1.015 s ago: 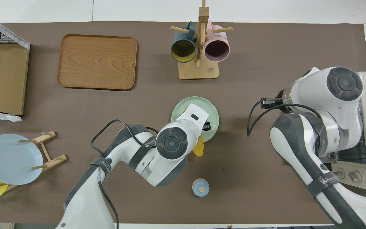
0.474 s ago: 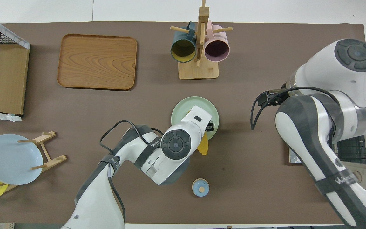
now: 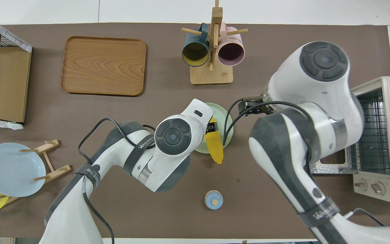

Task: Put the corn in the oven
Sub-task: 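Carry the corn over the plate while the right gripper reaches toward it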

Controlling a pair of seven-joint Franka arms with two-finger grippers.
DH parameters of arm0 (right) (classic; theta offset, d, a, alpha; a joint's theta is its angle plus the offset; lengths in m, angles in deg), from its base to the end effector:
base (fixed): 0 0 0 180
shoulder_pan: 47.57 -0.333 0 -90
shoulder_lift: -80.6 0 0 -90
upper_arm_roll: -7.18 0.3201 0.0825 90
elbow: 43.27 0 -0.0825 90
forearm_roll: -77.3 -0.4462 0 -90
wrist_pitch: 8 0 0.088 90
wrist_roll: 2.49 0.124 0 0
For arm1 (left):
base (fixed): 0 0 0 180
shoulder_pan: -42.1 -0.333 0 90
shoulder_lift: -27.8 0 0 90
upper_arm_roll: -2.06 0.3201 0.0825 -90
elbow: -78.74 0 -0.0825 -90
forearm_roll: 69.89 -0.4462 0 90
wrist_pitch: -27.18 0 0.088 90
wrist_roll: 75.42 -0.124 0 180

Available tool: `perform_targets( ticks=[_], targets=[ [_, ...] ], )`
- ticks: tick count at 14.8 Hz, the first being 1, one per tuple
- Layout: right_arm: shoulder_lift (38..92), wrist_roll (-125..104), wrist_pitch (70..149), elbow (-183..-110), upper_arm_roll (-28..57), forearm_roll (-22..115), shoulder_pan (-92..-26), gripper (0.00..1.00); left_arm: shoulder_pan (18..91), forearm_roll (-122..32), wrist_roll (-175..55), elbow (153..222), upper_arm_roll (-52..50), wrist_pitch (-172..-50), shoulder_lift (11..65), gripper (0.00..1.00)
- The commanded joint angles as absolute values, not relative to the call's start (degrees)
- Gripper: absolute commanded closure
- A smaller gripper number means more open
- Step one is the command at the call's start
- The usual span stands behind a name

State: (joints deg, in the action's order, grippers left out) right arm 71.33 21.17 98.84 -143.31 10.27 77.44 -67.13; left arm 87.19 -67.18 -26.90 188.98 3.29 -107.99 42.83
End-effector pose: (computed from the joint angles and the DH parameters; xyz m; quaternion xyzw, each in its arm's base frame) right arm 0.6133 0.2542 0.4384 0.9997 -0.0087 -0.0210 0.0055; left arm 0.4911 -0.4742 0.3235 0.9946 0.0551 0.0487 0.0729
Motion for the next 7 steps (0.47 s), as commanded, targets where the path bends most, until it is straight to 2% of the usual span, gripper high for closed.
perform_targets(
  ticks=[1, 3, 7],
  targets=[
    [67.17, 29.02, 100.36, -137.78, 10.17, 77.3, -73.11, 0.0, 85.27, -66.73, -29.35, 189.4, 3.2, -103.09, 39.15, 0.0],
    [65.58, 33.53, 102.46, -137.32, 10.17, 77.29, -75.25, 0.0, 80.71, -66.55, -34.96, 189.05, 3.03, -99.49, 36.34, 0.0],
    [64.6, 33.63, 102.65, -137.32, 10.17, 77.38, -75.52, 0.0, 70.34, -65.77, -46.22, 185.45, 3.11, -89.12, 32.82, 0.0]
  ],
)
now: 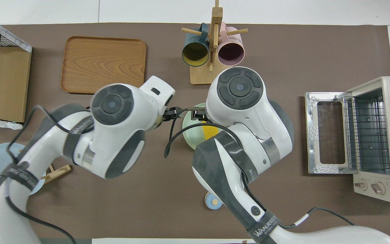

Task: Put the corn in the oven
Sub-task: 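Grasp the corn with the right gripper while the left gripper withdraws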

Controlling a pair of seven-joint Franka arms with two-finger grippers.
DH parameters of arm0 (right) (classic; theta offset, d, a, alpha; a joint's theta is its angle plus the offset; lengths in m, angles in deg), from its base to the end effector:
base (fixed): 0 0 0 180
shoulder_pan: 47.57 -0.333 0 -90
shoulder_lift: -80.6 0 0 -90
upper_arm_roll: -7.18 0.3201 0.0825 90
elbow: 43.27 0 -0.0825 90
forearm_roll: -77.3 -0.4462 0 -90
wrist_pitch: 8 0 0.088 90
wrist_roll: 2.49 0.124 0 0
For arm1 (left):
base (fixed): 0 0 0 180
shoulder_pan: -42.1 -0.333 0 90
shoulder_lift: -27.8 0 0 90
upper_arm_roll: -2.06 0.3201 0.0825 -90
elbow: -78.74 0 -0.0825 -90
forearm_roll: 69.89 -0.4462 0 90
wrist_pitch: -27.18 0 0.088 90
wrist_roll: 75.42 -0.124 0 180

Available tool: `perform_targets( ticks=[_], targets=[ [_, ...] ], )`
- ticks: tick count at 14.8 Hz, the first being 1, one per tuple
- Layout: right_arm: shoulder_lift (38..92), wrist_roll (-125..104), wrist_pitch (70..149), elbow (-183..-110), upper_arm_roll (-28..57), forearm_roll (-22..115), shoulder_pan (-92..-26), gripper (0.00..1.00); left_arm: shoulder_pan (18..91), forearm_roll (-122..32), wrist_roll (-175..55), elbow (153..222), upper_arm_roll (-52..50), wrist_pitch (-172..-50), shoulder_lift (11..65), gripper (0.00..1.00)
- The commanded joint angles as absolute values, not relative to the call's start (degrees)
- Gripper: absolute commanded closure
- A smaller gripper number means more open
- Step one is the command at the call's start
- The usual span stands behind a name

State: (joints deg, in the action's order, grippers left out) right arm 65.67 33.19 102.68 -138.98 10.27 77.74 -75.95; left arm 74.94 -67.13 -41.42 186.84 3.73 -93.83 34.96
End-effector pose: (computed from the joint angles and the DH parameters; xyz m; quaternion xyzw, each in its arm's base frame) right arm 0.5960 0.3612 0.4173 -0.9993 0.0363 0.0014 0.0031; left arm 0.5634 -0.3447 0.4101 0.9979 0.0358 0.0318 0.0434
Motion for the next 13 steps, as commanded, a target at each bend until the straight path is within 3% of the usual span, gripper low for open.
perform_targets(
  ticks=[1, 5, 8, 12, 13],
  targets=[
    [64.6, 33.55, 102.56, -137.4, 10.17, 77.38, -75.61, 0.0, 68.4, -65.67, -47.02, 184.05, 3.2, -86.75, 32.03, 0.0],
    [63.64, 35.12, 104.84, -137.41, 10.26, 77.3, -77.35, 0.0, 57.95, -65.67, -57.45, 176.94, 3.47, -75.77, 29.38, 0.0],
    [55.23, 43.28, 107.74, -132.95, 10.17, 82.1, -83.77, 0.0, 53.54, -66.37, -64.76, 171.39, 3.47, -67.24, 28.94, 0.0],
    [51.86, 44.0, 117.14, -135.11, 10.26, 83.8, -84.65, 0.0, 51.51, -70.85, -70.93, 170.93, 3.47, -59.59, 24.47, 0.0],
    [52.12, 44.0, 118.46, -136.95, 10.26, 83.89, -84.75, 0.04, 51.42, -70.86, -71.28, 171.28, 3.47, -58.44, 23.76, 0.0]
  ],
)
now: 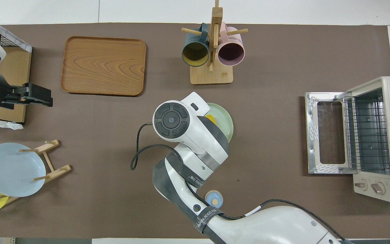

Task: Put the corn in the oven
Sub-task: 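Grasp the corn with the right gripper while the left gripper withdraws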

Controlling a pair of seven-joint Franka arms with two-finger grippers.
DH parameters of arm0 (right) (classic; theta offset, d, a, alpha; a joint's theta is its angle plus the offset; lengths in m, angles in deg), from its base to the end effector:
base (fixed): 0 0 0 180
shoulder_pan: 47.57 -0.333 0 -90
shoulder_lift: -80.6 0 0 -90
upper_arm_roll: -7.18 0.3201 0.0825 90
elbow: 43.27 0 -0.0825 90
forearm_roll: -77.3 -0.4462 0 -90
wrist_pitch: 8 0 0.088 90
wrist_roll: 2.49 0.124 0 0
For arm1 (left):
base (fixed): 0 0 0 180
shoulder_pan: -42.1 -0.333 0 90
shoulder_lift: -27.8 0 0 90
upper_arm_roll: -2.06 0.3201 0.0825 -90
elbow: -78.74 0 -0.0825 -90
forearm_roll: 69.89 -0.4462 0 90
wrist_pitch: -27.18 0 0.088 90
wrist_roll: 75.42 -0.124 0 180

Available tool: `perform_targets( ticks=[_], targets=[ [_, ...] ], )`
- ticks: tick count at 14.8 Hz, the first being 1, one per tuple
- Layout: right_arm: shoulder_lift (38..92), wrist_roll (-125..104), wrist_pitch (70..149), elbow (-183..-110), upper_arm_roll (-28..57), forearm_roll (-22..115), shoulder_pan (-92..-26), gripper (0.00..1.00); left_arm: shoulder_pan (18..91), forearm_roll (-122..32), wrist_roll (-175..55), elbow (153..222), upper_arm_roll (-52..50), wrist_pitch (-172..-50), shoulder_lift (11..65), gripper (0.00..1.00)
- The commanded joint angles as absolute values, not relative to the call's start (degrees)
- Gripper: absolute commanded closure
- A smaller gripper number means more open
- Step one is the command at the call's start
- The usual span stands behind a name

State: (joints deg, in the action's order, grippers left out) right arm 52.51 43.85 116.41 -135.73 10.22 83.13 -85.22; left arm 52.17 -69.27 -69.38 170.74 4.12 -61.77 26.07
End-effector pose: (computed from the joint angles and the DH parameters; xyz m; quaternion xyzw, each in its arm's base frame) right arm 0.5717 0.4793 0.3035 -0.9986 0.0255 -0.0458 0.0014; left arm 0.5985 -0.0853 0.6098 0.9998 -0.0172 -0.0122 0.0045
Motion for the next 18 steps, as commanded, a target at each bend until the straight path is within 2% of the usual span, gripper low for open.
perform_targets(
  ticks=[1, 3, 6, 7, 8, 11, 13, 14, 15, 18],
  targets=[
    [52.82, 44.0, 121.25, -140.27, 10.34, 83.89, -84.66, 0.29, 50.38, -70.86, -70.68, 172.85, 3.38, -58.25, 22.54, 0.0],
    [54.14, 44.0, 125.4, -145.03, 10.43, 83.8, -85.45, 0.49, 50.1, -70.77, -70.32, 172.87, 3.47, -59.13, 22.61, 0.0],
    [54.49, 44.18, 127.08, -146.72, 10.43, 83.71, -85.54, 0.64, 49.49, -70.77, -70.32, 172.87, 3.47, -59.22, 22.61, 0.0],
    [54.5, 44.18, 127.17, -146.98, 10.43, 83.71, -85.54, 0.77, 49.92, -70.77, -70.23, 172.87, 3.47, -59.3, 22.61, 0.0],
    [54.5, 44.18, 127.17, -147.16, 10.43, 83.71, -85.54, 1.0, 50.01, -70.77, -70.23, 172.87, 3.47, -59.31, 22.61, 0.0],
    [54.58, 43.3, 120.0, -143.06, 10.43, 87.64, -86.07, 1.0, 49.93, -70.68, -70.5, 173.13, 3.38, -61.93, 22.61, 0.0],
    [54.06, 42.6, 105.37, -134.81, 10.43, 92.74, -85.98, 1.0, 49.93, -70.68, -71.11, 173.66, 3.38, -63.52, 22.61, 0.0],
    [53.97, 41.47, 100.41, -131.72, 10.43, 93.29, -85.89, 1.0, 49.93, -70.68, -71.29, 173.57, 3.38, -63.87, 22.96, 0.0],
    [54.49, 39.54, 97.32, -131.0, 10.43, 93.2, -85.72, 1.0, 50.19, -70.68, -71.29, 173.49, 3.38, -64.22, 23.31, 0.0],
    [62.11, 33.57, 95.71, -139.04, 10.34, 93.38, -79.5, 1.0, 50.1, -70.68, -71.38, 173.22, 3.38, -65.19, 24.71, 0.0]
  ],
)
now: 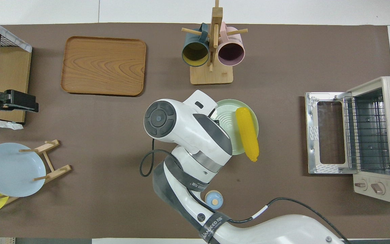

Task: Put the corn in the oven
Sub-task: 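Carry the corn with the right gripper into the open oven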

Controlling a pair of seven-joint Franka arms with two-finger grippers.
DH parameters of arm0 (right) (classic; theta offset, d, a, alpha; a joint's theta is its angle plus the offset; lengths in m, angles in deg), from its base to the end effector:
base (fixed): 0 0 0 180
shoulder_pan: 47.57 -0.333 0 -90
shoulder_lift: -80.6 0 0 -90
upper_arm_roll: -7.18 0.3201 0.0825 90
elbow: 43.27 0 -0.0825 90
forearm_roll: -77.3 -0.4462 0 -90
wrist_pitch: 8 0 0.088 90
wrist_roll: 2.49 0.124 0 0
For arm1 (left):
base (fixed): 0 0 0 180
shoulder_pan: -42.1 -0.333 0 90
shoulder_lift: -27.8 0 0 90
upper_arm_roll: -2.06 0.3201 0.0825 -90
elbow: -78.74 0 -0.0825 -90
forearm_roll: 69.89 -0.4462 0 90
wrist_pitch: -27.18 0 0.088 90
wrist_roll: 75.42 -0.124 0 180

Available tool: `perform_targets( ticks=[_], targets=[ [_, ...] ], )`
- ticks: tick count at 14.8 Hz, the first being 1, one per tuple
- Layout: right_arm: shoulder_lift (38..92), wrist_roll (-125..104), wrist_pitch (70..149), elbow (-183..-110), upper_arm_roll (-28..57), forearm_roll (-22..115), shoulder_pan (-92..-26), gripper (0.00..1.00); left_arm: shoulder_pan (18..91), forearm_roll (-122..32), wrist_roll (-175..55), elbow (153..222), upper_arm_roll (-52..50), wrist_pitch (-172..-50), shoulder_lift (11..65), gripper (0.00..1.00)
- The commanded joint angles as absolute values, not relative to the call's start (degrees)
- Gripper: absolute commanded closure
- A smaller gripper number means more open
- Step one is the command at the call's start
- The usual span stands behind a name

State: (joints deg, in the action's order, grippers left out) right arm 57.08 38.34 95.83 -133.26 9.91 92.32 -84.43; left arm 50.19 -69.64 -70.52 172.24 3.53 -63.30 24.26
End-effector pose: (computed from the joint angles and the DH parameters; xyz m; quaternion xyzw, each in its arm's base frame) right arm 0.5676 0.4318 0.3571 0.9895 0.0299 0.0102 0.1410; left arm 0.5938 -0.0690 0.6172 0.9999 -0.0150 0.0042 0.0034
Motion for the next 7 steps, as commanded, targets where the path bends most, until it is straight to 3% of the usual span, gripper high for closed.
perform_targets(
  ticks=[1, 3, 7],
  targets=[
    [65.19, 30.85, 96.14, -142.64, 10.34, 93.29, -76.69, 1.0, 50.1, -70.68, -71.38, 173.22, 3.38, -65.63, 24.9, 0.0],
    [70.64, 25.92, 96.15, -149.07, 10.34, 93.29, -70.8, 1.0, 49.75, -70.68, -71.38, 173.31, 3.2, -65.72, 24.9, 0.0],
    [75.41, 18.7, 96.41, -155.23, 10.26, 93.29, -62.36, 1.0, 49.66, -70.51, -71.38, 173.14, 2.94, -67.04, 26.56, 0.0]
  ],
)
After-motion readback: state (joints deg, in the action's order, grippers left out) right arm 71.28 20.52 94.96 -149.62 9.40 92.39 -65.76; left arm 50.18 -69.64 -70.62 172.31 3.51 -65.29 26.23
